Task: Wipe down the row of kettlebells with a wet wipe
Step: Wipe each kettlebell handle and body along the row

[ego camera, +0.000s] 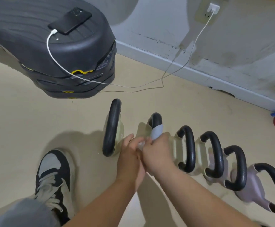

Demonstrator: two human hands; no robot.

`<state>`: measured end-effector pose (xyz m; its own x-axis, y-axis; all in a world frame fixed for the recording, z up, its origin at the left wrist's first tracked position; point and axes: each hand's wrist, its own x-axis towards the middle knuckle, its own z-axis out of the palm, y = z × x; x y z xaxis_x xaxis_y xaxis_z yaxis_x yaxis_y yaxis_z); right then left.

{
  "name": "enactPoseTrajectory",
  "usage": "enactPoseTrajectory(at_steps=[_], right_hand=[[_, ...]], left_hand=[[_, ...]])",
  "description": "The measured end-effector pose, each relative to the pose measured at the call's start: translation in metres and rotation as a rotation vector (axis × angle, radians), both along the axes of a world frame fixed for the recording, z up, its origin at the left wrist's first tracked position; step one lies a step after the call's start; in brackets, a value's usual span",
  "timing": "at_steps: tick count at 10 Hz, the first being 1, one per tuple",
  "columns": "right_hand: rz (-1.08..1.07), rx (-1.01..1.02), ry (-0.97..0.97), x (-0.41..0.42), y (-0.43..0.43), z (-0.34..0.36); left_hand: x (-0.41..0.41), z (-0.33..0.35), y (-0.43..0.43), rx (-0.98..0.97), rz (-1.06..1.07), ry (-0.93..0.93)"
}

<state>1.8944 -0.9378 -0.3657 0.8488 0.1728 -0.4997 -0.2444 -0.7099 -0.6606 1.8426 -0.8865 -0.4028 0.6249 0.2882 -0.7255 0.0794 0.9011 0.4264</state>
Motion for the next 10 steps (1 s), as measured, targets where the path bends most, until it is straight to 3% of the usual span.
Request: enactPoseTrajectory(at_steps=[1, 2, 3, 4, 5, 6, 7, 8, 9, 10], right_hand=[[0.141, -0.276, -0.124, 0.042, 0.022, -0.012], [0.35, -0.477, -0.108, 0.091, 0.046, -0.016], [0.574, -0.715, -0.104, 0.122, 0.07, -0.021], [0.653, -0.822, -0.091, 0.137, 0.087, -0.033], [0.626, -0.818, -0.104, 0.144, 0.091, -0.04], [0.478, -0.636, -0.196, 0.113, 0.068, -0.009], [0.303, -0.384, -0.253, 0.065, 0.03, -0.006], [0.219, -0.177, -0.317, 0.011, 0.003, -0.01], [0.257, -0.169, -0.293, -0.008, -0.009, -0.008], [0.33, -0.33, -0.163, 0.032, 0.006, -0.001]], left_hand=[[0.014, -0.007, 0.007, -0.118, -0.005, 0.036], [0.029, -0.025, 0.009, -0.179, -0.008, 0.046], [0.036, -0.045, 0.01, -0.068, -0.084, 0.108], [0.035, -0.057, 0.012, 0.017, -0.131, 0.129], [0.029, -0.068, 0.014, 0.429, -0.341, 0.201], [0.029, -0.058, 0.014, 0.326, -0.231, 0.17], [0.024, -0.049, 0.008, 0.372, -0.305, 0.104], [0.022, -0.057, 0.015, -0.102, -0.199, -0.047], [0.021, -0.059, 0.015, -0.054, -0.196, -0.077], [0.024, -0.062, 0.015, -0.038, -0.13, -0.069]])
